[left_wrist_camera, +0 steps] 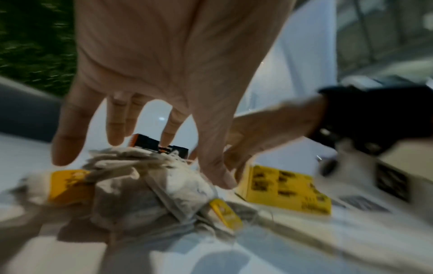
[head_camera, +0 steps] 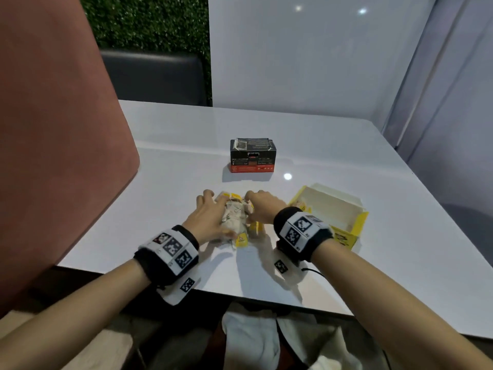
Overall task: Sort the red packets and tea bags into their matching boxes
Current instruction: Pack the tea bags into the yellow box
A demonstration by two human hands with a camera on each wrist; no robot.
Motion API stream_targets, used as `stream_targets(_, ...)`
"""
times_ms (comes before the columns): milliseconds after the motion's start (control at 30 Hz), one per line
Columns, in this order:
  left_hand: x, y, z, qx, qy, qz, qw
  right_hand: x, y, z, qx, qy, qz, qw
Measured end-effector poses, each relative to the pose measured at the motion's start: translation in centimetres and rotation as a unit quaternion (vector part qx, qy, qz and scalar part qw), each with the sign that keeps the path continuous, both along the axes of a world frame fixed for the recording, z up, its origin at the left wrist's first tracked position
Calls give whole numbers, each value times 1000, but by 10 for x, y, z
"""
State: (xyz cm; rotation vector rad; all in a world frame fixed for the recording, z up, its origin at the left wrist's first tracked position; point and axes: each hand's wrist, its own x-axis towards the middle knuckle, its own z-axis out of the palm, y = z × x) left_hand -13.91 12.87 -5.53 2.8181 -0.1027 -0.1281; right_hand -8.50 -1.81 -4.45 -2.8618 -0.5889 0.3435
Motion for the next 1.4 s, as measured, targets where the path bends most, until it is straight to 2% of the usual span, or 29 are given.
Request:
stream_targets(167,-4,-15,-12,93,-33,-18,995,13,12,-18,-53,-27,-2,998)
stream_targets(300,2,-9,-11,81,-69,-24,994,17,11,-25,-26,-56,-20,998)
stream_targets(400,9,7,-3,22,-69,-26,997,20,4,-21,32,-51,-49,997)
stream_targets(533,14,38,13,-158,-80,34,984,12,-11,-6,178,-33,-90,979)
stream_targets(600,12,50,20,-282,-77,72,954,5,-19,4,256,-39,-104,960)
stream_targets(667,4,52,28,-447,-28,91,890,-4,-28,14,352,-24,-125,927)
stream_targets(733,-4,46,33,-557,42,92,825,-19,-35,22,489,48,-146,858)
stream_targets(800,-11,35,32,-627,110,86,766,-37,-38,26,600,134,-151,774)
stream_targets(833,-14,29,31,-651,138,81,742,-46,-38,26,631,167,-147,743)
stream_targets(900,-18,18,27,-682,171,68,708,-58,-38,23,664,198,-138,708)
stream_targets(967,-21,8,21,-704,178,60,684,-65,-40,19,687,190,-144,686)
stream_targets(1033,-23,-1,13,-713,168,55,679,-68,-42,14,701,162,-161,676)
stream_targets(1167,-22,-10,-1,-719,129,98,676,-73,-48,3,678,87,-210,699)
stream_targets(1300,-24,-13,-1,-713,97,121,684,-79,-50,-2,689,107,-202,688)
stream_targets(1400,-29,-18,5,-699,74,122,701,-79,-46,-2,673,93,-180,711)
